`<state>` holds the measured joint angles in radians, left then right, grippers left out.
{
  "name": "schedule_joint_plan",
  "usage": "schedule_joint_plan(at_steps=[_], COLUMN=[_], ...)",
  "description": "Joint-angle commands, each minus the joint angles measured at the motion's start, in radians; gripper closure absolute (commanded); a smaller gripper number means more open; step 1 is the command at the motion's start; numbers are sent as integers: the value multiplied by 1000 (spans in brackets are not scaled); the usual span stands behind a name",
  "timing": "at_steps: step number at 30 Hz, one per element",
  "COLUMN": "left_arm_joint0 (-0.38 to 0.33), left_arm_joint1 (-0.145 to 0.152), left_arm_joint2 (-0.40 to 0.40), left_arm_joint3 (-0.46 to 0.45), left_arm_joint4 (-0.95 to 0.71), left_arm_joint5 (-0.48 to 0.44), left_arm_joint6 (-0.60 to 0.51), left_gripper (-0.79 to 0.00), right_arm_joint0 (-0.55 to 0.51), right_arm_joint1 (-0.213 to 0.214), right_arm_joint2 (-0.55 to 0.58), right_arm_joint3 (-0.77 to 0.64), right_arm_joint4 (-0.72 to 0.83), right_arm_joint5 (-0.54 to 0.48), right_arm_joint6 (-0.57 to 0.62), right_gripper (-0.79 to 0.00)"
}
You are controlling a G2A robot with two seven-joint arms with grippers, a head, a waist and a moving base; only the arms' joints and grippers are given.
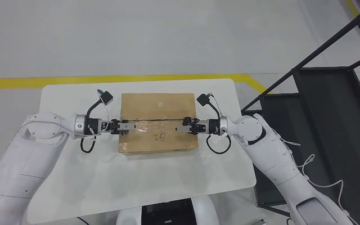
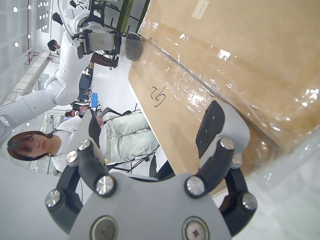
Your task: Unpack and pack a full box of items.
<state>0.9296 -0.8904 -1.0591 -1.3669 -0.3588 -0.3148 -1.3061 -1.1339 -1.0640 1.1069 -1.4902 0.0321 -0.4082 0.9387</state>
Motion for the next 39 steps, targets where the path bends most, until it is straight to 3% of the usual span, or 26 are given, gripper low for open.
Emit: schedule_joint_plan(at_steps=[1, 3, 8, 11, 21, 29, 31, 32, 39], left_arm_joint0=[-6, -12, -21, -28, -55, -70, -73, -74, -89], left_arm_joint1=[0, 0, -1, -1, -6, -12, -14, -16, -22], left_arm_joint2=[1, 1, 5, 11, 34, 42, 45, 49, 65], left_arm_joint3=[-1, -4, -2, 1, 13, 17, 19, 22, 33], left_arm_joint4=[7, 22, 43, 60, 99, 86, 81, 81, 86], left_arm_joint5=[5, 6, 24, 40, 76, 68, 64, 64, 64], left_arm_joint6=[-4, -9, -16, -24, -48, -42, -33, -33, -40], left_gripper=[-760, -696, -388, -317, -228, -209, -117, 0, 0], right_arm_joint0=[0, 1, 4, 7, 13, 17, 18, 19, 20], right_arm_joint1=[0, 0, 0, 0, 0, 1, 1, 1, 1], right_arm_joint2=[-1, -1, -7, -10, -15, -19, -21, -22, -22], right_arm_joint3=[0, 0, -2, -1, 3, 5, 6, 6, 13], right_arm_joint4=[-2, -2, -3, -5, -2, -1, -1, -1, 3], right_arm_joint5=[1, 1, 2, 2, -1, -6, -6, -7, -12], right_arm_joint6=[-1, -2, -3, -3, 3, 6, 6, 6, 4], right_gripper=[-785, -785, -785, -785, -785, -785, -785, -785, -785])
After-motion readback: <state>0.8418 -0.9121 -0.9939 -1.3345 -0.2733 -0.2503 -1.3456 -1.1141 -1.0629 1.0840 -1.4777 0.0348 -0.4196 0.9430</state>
